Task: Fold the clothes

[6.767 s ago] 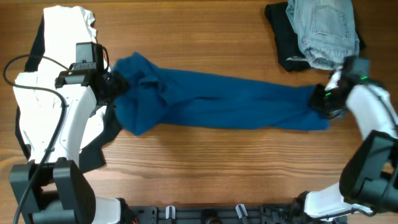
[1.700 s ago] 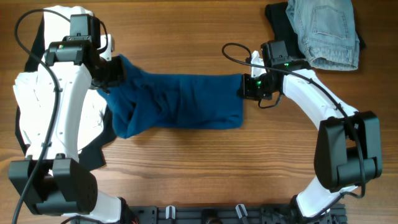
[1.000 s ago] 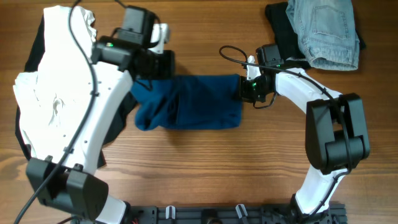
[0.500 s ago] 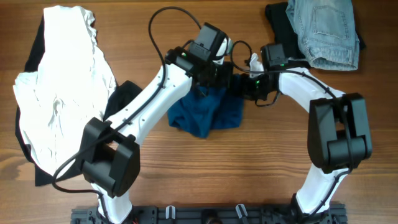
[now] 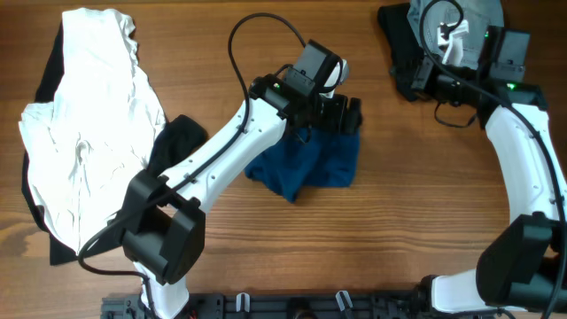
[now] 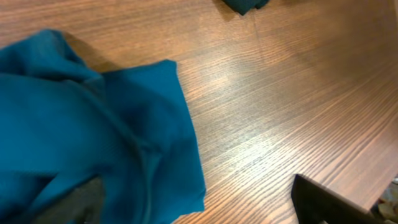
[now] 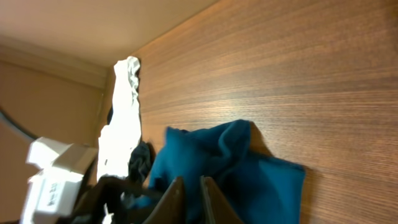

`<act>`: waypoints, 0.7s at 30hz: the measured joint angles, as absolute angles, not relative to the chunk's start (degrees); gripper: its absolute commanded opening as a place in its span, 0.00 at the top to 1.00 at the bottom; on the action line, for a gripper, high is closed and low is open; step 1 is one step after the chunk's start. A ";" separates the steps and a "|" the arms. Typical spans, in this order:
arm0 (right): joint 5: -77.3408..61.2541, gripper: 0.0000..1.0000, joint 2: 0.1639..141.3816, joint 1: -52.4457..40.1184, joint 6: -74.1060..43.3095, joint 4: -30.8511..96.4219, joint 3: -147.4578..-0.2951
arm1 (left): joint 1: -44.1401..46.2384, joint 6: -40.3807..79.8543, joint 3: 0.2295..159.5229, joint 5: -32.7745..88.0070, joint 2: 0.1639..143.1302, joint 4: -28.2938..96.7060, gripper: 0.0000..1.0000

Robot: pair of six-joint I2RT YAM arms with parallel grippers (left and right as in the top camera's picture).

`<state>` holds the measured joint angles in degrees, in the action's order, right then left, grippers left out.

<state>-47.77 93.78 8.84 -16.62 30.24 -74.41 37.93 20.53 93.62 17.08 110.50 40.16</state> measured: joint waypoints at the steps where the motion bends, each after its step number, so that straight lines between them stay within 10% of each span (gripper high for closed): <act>1: -47.99 0.84 93.62 9.08 -16.62 30.94 -74.41 | 38.13 20.51 93.62 17.10 110.59 40.03 0.00; 9: -47.31 0.62 93.62 9.30 -13.50 37.32 -74.41 | 32.18 20.47 100.03 17.89 106.56 48.27 0.00; 21: -27.77 0.32 96.55 -11.42 -14.44 42.41 -74.41 | -4.03 20.49 106.54 16.78 82.94 63.66 0.00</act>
